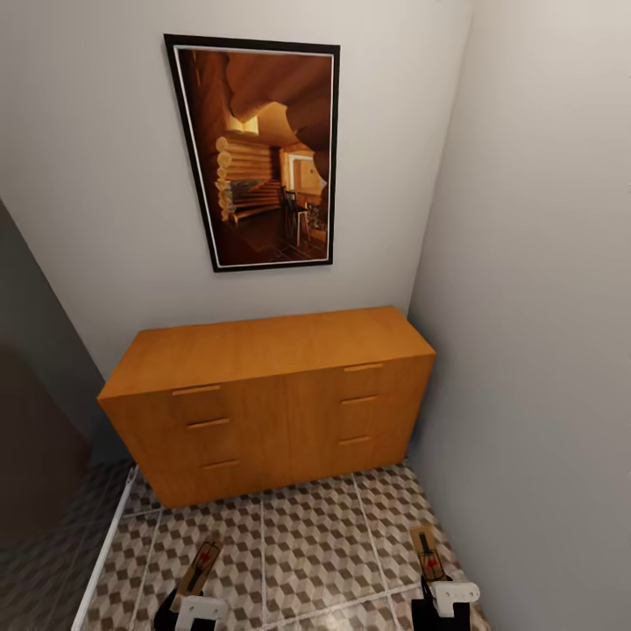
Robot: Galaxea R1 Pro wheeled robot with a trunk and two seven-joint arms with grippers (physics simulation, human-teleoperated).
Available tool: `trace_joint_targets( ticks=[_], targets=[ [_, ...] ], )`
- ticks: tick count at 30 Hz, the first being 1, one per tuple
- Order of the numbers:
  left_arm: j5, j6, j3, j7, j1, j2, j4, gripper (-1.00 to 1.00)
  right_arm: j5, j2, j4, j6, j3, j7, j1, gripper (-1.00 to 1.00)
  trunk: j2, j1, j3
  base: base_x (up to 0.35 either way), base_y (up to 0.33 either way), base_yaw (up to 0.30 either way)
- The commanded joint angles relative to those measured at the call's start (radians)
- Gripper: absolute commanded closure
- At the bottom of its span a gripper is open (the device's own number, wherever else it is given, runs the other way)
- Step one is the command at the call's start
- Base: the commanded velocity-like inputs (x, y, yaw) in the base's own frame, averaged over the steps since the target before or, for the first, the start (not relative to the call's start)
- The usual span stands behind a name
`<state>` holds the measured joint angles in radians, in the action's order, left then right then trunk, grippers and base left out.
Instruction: Take the four mousetraps from the cabinet in the bathroom and place them on the bathroom floor. Make sure all four end up on the same floor surface, and ensure that at least two of them are either under or directly next to the same bathroom sink.
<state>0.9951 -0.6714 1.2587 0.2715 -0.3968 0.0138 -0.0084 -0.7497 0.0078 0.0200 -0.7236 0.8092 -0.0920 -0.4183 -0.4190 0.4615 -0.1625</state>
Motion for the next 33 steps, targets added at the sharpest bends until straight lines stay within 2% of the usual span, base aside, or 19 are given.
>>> trace_joint_targets(
  ticks=[1, 17, 33],
  targets=[
    [-0.004, 0.001, 0.008, 0.014, -0.001, 0.0, 0.0, 1.0, -0.001, 0.0, 0.0, -0.001, 0.008, -0.009, -0.001, 1.0, -0.002, 0.0, -0.002, -0.289, 0.0, 0.0],
    [-0.004, 0.001, 0.008, 0.014, -0.001, 0.0, 0.0, 1.0, -0.002, 0.004, 0.0, -0.002, 0.008, -0.009, -0.001, 1.0, -0.002, 0.0, -0.002, -0.32, 0.0, 0.007],
    [-0.004, 0.001, 0.008, 0.014, -0.001, 0.0, 0.0, 1.0, -0.002, 0.003, 0.0, -0.002, 0.008, -0.009, -0.001, 1.0, -0.002, 0.0, -0.002, -0.029, 0.0, 0.26]
  ],
)
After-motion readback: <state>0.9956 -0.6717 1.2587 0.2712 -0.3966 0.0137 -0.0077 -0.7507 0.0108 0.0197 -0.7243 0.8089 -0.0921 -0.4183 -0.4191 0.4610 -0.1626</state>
